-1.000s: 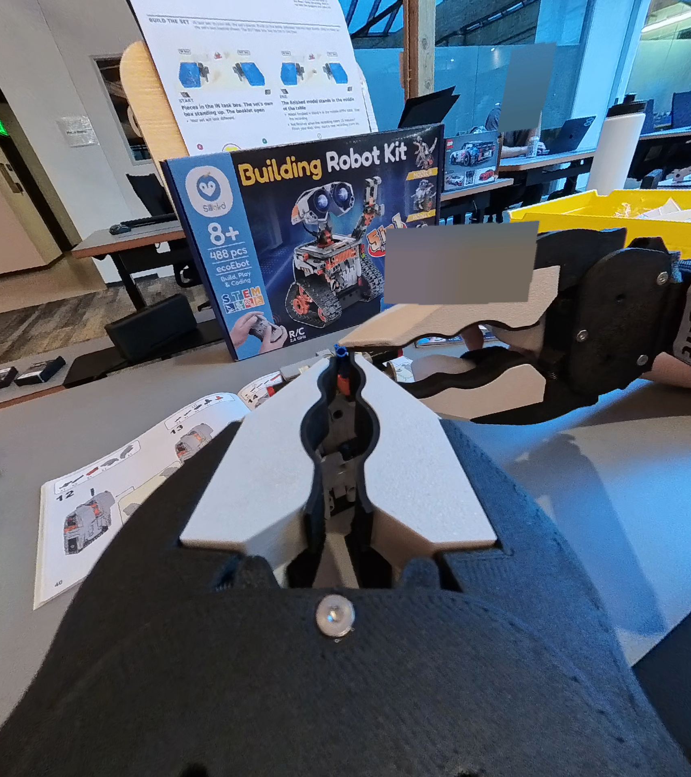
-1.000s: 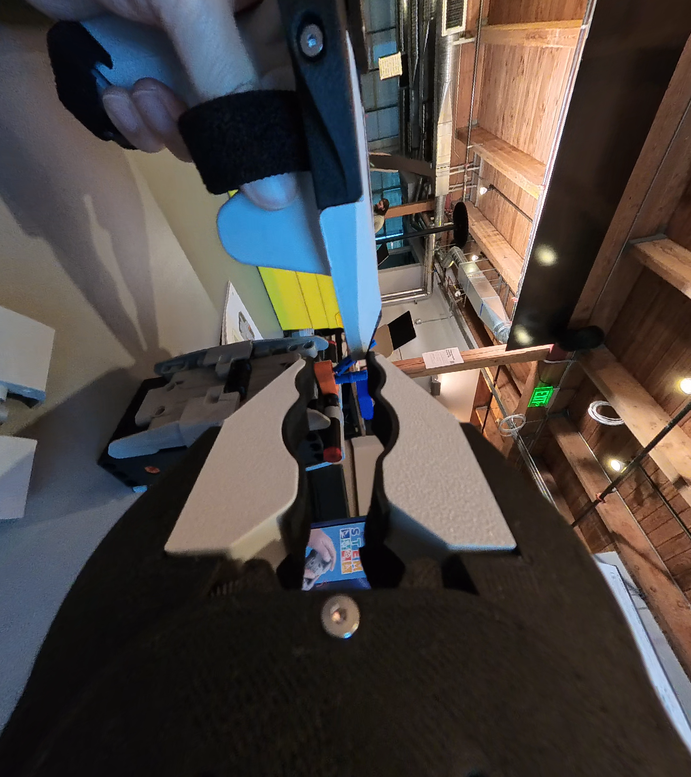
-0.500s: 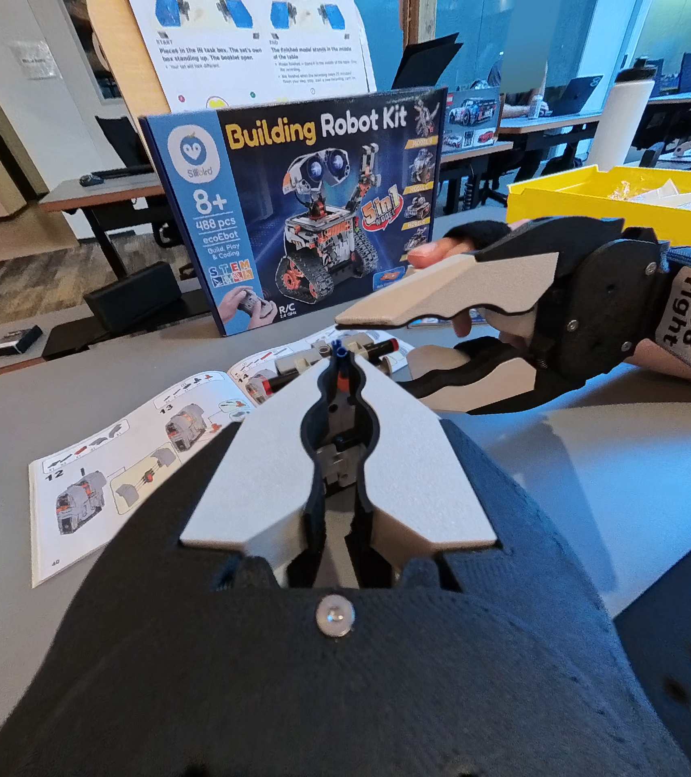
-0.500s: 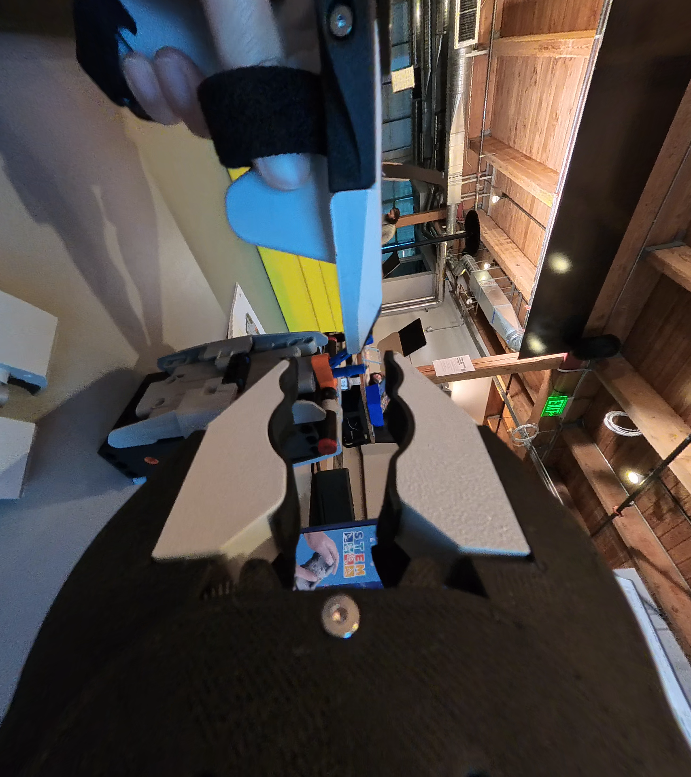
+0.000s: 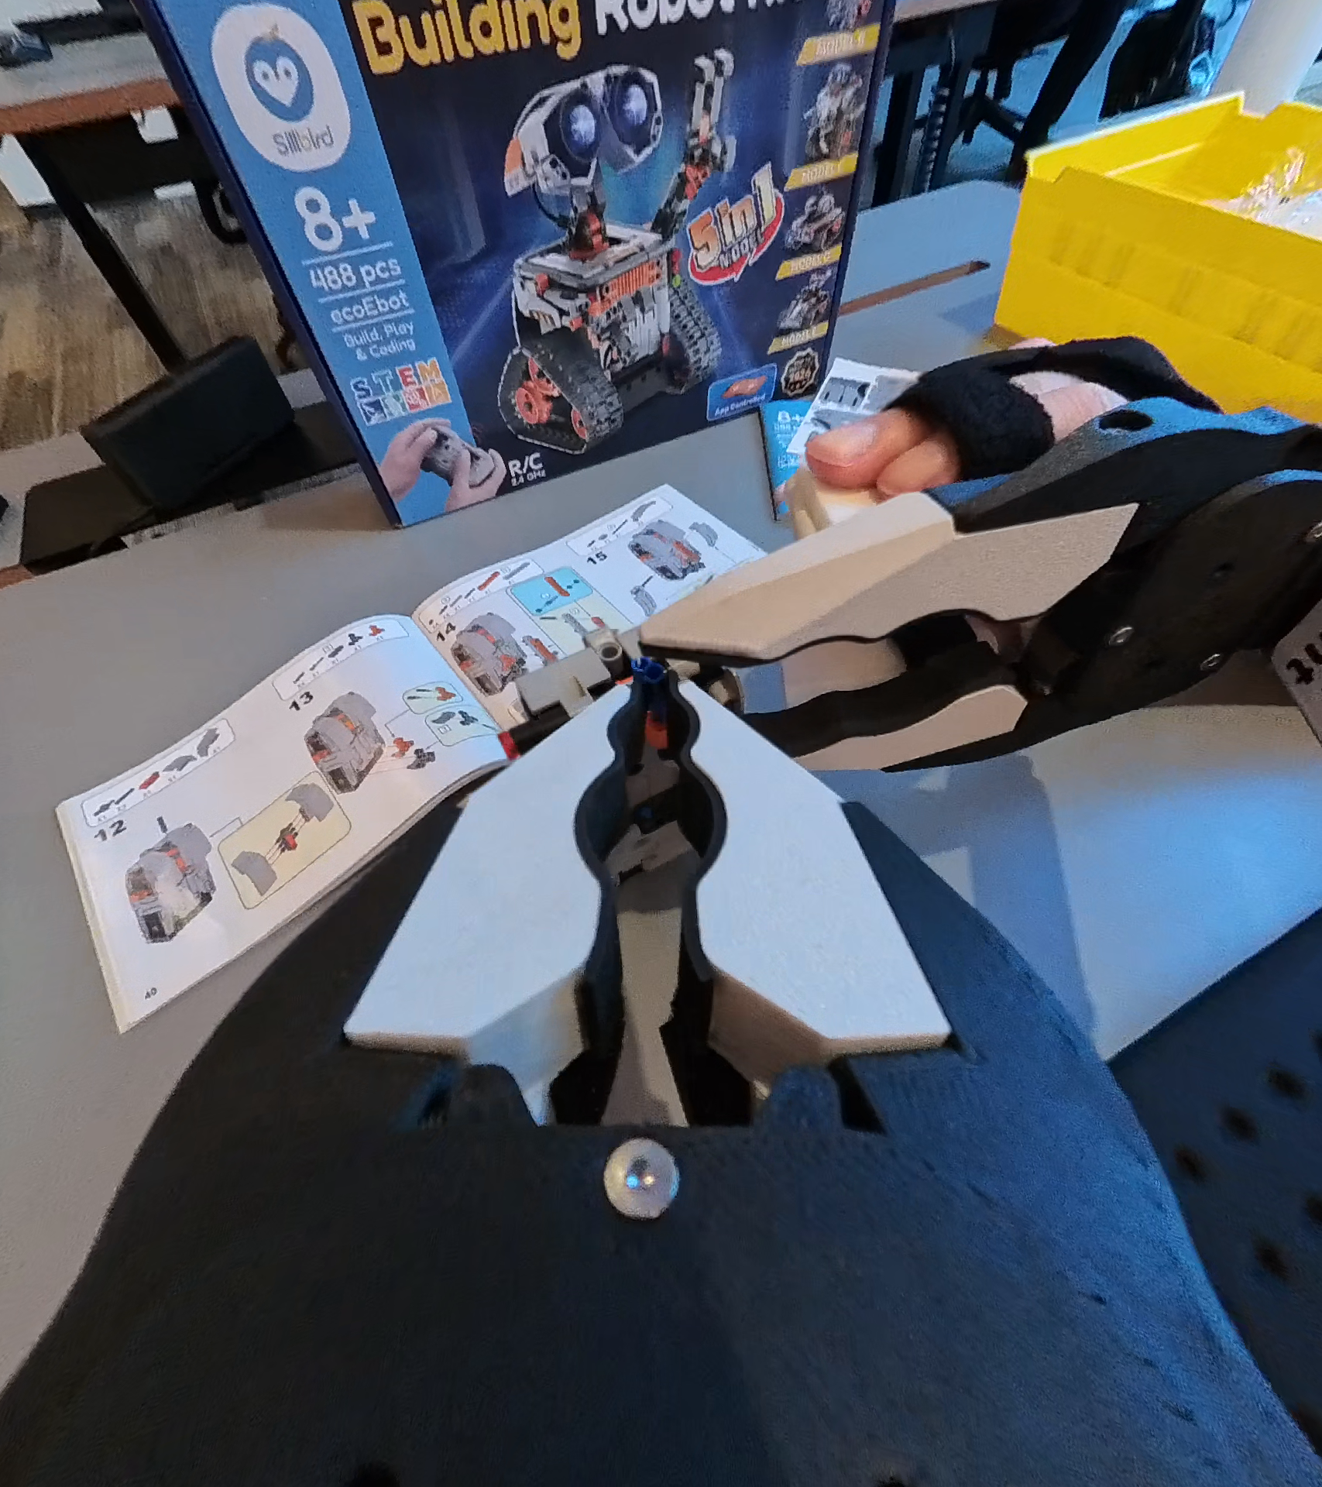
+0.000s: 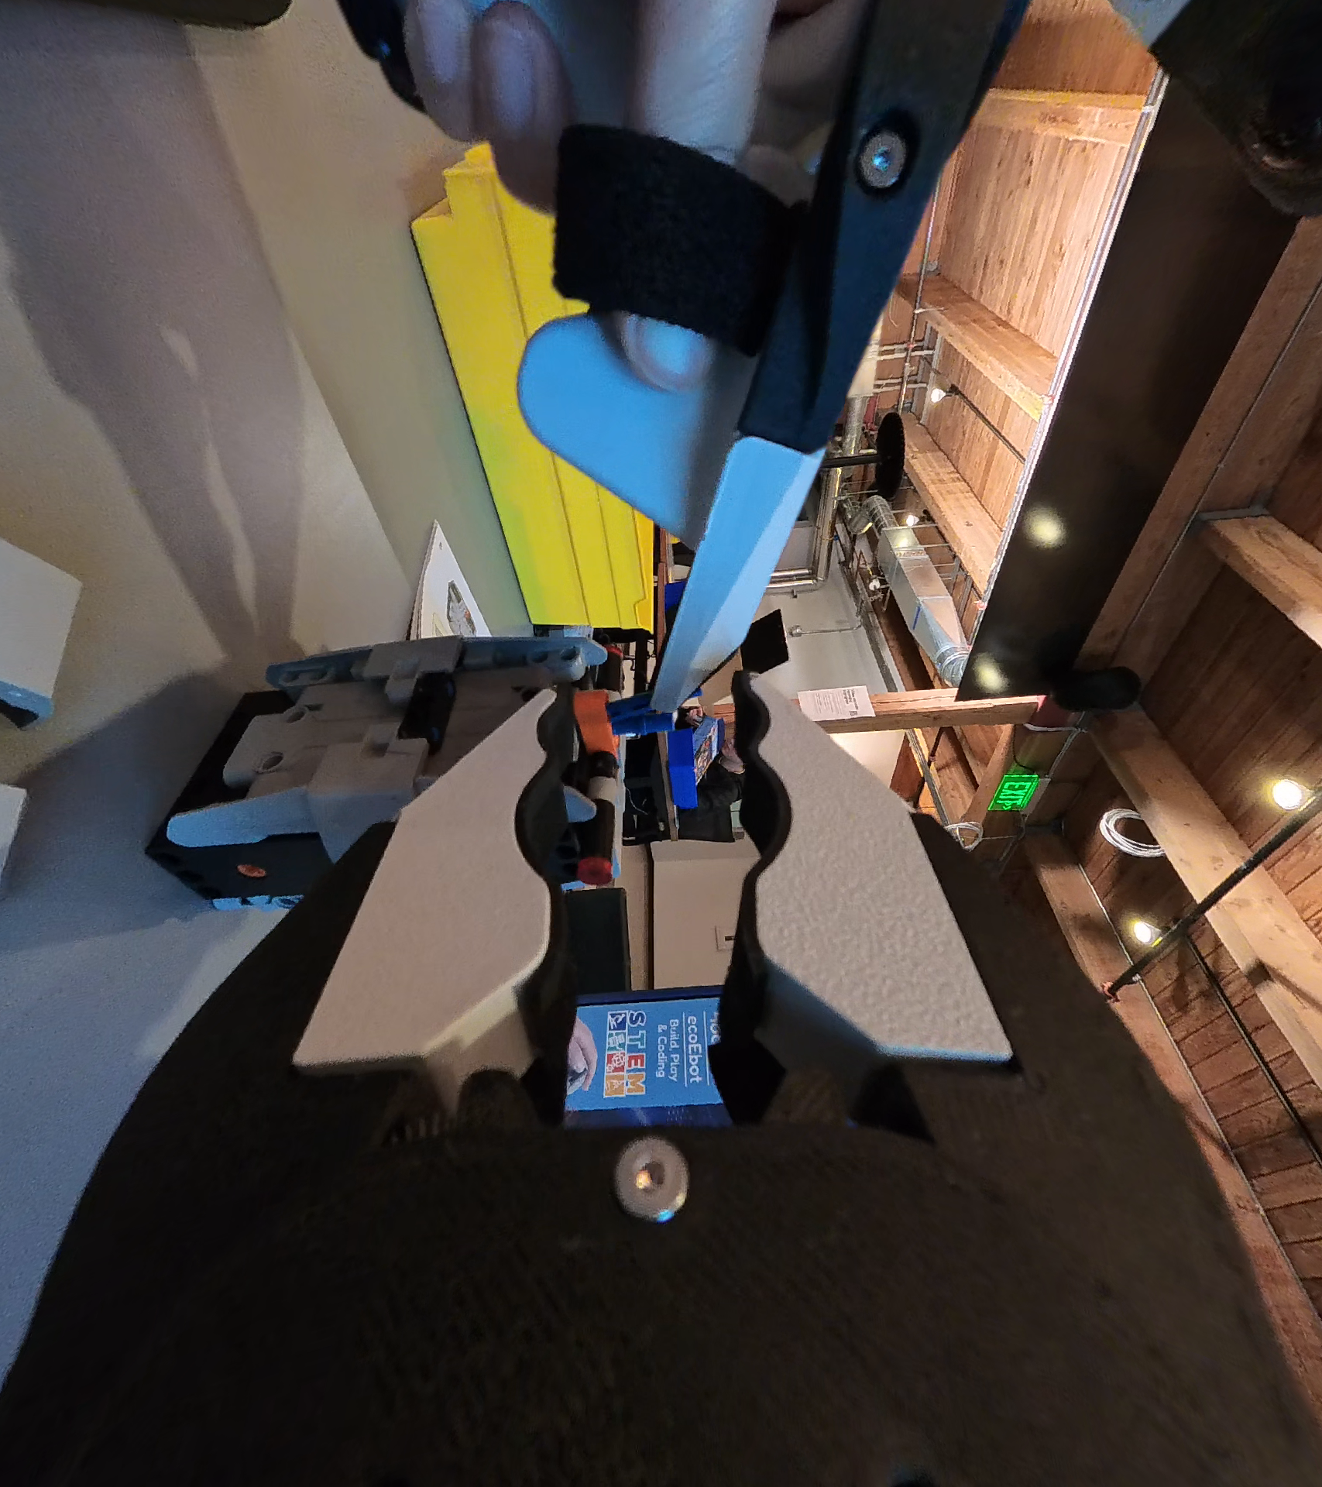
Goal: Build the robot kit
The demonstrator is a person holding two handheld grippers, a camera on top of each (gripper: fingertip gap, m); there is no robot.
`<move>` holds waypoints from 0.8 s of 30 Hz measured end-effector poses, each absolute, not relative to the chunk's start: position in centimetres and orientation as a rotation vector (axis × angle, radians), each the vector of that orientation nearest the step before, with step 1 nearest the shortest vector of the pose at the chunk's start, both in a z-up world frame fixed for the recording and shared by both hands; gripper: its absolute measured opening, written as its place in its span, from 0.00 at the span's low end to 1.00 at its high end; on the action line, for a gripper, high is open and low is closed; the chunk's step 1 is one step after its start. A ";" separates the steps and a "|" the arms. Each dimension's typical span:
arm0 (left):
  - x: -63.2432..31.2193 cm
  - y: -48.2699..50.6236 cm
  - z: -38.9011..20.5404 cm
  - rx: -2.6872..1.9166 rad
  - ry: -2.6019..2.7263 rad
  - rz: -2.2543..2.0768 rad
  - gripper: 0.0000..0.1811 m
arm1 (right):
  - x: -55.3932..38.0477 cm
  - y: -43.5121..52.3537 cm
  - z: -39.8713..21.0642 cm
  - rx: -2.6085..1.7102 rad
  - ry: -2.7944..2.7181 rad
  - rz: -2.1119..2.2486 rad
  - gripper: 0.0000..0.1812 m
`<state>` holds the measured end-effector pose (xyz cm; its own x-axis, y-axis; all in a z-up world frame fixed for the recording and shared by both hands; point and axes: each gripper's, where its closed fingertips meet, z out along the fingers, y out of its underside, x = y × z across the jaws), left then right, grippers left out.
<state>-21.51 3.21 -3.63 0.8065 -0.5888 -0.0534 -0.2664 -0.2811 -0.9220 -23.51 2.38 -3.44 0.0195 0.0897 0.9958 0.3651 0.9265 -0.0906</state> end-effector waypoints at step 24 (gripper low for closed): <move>-21.7 3.3 -4.0 -2.046 0.672 -0.357 0.01 | -23.6 2.6 -3.7 -0.387 -1.559 -0.229 0.19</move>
